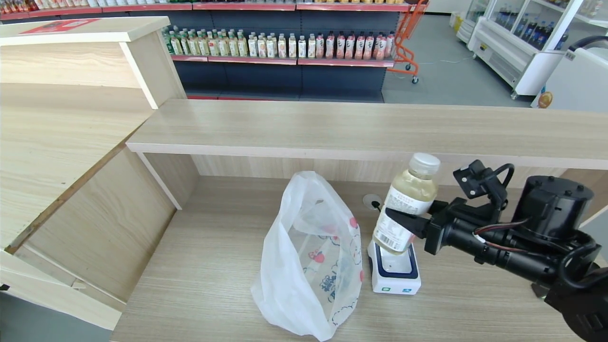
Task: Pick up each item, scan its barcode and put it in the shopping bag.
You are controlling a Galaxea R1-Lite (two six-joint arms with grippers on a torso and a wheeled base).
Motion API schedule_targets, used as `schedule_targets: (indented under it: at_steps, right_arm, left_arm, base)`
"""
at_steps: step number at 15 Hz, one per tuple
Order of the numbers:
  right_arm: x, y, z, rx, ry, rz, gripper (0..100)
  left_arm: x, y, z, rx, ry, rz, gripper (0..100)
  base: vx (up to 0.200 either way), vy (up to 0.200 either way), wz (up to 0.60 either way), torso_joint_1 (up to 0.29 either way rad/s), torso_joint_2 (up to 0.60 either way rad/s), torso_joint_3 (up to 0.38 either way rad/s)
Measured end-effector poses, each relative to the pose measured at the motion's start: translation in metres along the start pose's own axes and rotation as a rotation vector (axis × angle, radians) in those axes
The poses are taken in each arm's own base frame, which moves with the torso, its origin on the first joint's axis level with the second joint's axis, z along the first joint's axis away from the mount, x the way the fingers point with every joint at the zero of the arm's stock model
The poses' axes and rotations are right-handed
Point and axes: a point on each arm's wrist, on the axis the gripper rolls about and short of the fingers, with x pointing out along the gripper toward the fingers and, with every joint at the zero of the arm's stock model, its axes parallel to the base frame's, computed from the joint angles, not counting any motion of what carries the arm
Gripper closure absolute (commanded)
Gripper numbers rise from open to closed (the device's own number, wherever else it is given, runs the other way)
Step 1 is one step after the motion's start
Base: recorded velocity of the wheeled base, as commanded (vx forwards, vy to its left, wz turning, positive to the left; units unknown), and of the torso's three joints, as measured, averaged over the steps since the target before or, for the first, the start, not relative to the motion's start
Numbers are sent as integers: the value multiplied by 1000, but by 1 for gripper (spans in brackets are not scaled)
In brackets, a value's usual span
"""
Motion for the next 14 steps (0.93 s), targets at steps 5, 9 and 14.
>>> schedule_targets:
  at_steps: [5,9,14]
  right_arm:
    - [41,12,-8,172,14,35,100]
    - [74,22,-26,229,42,47,100]
    - [90,28,-48,72,-18,78,100]
  left_arm:
    - [0,0,0,0,0,0,0]
    - [0,0,0,0,0,1,0]
    - [0,0,0,0,0,0,0]
  base:
    - [0,0,0,0,0,0]
    - [0,0,0,0,0,0]
    - [0,0,0,0,0,0]
